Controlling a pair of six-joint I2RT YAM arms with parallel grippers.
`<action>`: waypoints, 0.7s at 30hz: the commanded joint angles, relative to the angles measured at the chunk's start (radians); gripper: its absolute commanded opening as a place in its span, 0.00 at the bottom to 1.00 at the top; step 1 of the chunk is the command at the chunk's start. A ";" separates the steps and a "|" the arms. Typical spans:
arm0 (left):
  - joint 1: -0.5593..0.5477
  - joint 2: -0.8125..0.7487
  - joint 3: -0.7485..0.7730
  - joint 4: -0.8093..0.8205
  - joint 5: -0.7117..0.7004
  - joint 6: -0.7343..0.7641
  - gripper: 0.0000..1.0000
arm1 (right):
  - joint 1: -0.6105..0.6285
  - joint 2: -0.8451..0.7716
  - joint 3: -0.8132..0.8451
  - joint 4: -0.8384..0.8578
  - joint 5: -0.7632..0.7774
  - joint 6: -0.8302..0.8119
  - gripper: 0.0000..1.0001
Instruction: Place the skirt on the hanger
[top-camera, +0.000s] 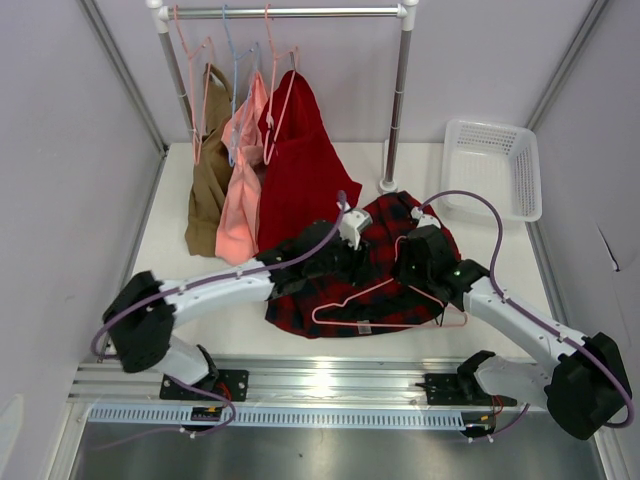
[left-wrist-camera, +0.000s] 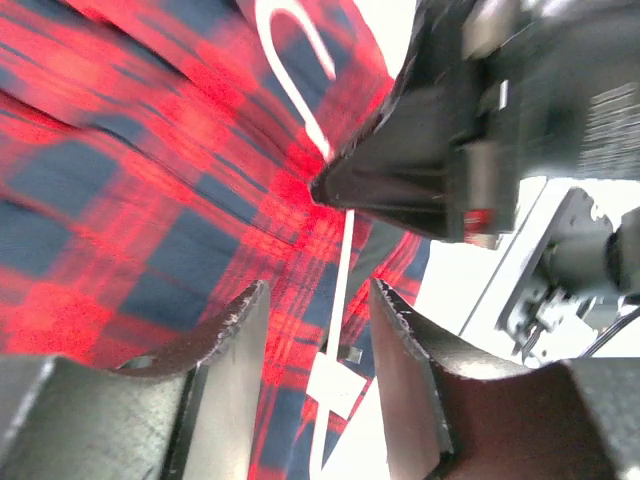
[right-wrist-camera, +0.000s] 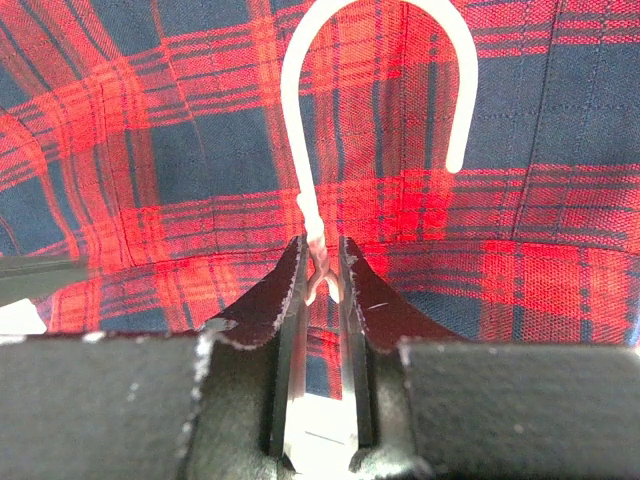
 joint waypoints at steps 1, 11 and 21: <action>0.002 -0.156 -0.018 -0.081 -0.181 0.007 0.50 | 0.006 -0.023 0.016 0.017 0.012 -0.022 0.00; 0.002 -0.648 -0.293 -0.327 -0.444 -0.175 0.52 | -0.002 0.008 0.043 0.003 0.024 -0.009 0.00; -0.167 -0.799 -0.549 -0.307 -0.527 -0.338 0.49 | -0.036 0.094 0.106 -0.015 0.035 0.024 0.00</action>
